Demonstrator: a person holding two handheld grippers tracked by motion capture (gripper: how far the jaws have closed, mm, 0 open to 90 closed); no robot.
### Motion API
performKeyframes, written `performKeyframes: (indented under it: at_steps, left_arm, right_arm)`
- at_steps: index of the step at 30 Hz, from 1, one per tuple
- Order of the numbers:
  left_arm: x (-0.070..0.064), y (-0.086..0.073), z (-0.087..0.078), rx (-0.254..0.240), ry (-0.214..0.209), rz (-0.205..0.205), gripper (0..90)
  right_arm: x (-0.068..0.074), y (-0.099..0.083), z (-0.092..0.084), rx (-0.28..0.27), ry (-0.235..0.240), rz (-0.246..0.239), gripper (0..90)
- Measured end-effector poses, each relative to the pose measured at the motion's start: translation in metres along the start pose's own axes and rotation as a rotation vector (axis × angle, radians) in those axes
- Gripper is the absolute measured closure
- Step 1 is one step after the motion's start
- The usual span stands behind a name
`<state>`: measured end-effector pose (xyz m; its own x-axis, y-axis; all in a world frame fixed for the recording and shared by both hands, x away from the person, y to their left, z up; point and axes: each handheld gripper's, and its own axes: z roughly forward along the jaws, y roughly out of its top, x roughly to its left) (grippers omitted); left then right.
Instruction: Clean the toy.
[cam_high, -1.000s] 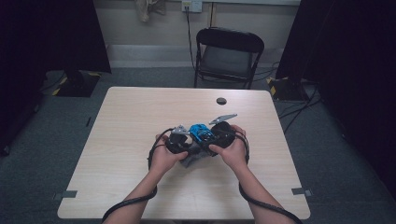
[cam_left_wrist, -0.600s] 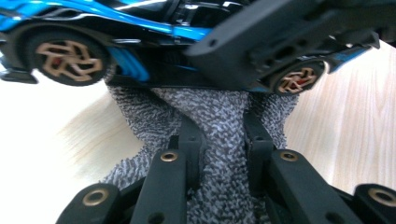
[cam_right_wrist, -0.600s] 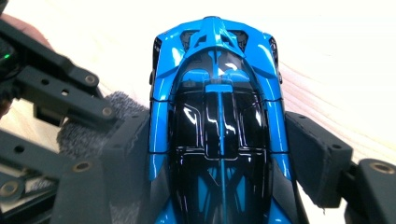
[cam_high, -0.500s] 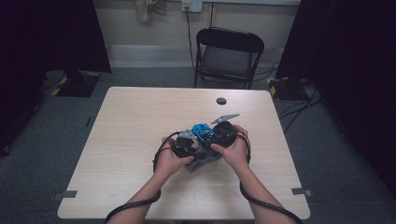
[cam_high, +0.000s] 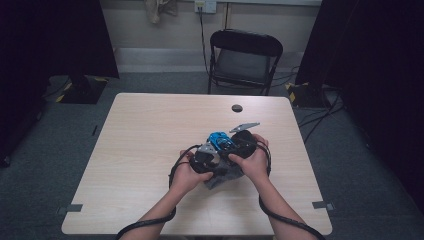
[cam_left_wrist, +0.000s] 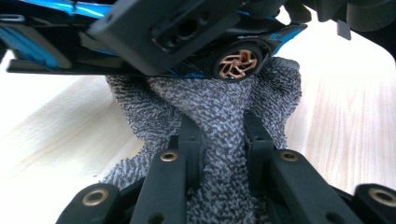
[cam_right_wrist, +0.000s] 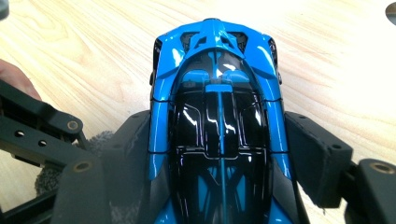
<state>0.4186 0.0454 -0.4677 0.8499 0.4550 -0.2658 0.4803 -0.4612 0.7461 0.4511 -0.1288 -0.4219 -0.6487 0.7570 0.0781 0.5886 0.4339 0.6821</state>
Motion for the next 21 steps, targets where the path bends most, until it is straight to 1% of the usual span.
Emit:
performKeyframes:
  at_steps: [4,8,12,13,21]
  left_arm:
    - [-0.002,0.001,0.002,0.003,-0.006,0.002,74.3]
    - [-0.004,0.0,0.003,0.001,-0.018,0.002,74.3]
    - [-0.007,-0.001,0.005,0.01,-0.03,0.01,74.3]
    - [-0.009,-0.001,0.005,0.016,-0.029,0.019,74.3]
    - [-0.017,0.001,0.009,0.034,-0.06,0.041,74.1]
  right_arm:
    - [0.0,-0.001,-0.001,-0.005,-0.007,0.007,28.5]
    - [-0.001,0.0,0.0,-0.001,-0.002,0.004,28.5]
    - [-0.002,0.0,0.001,-0.005,-0.007,0.005,28.5]
    - [-0.002,0.0,0.001,-0.004,-0.006,0.004,28.5]
    - [-0.006,-0.001,-0.001,-0.005,-0.013,0.009,28.5]
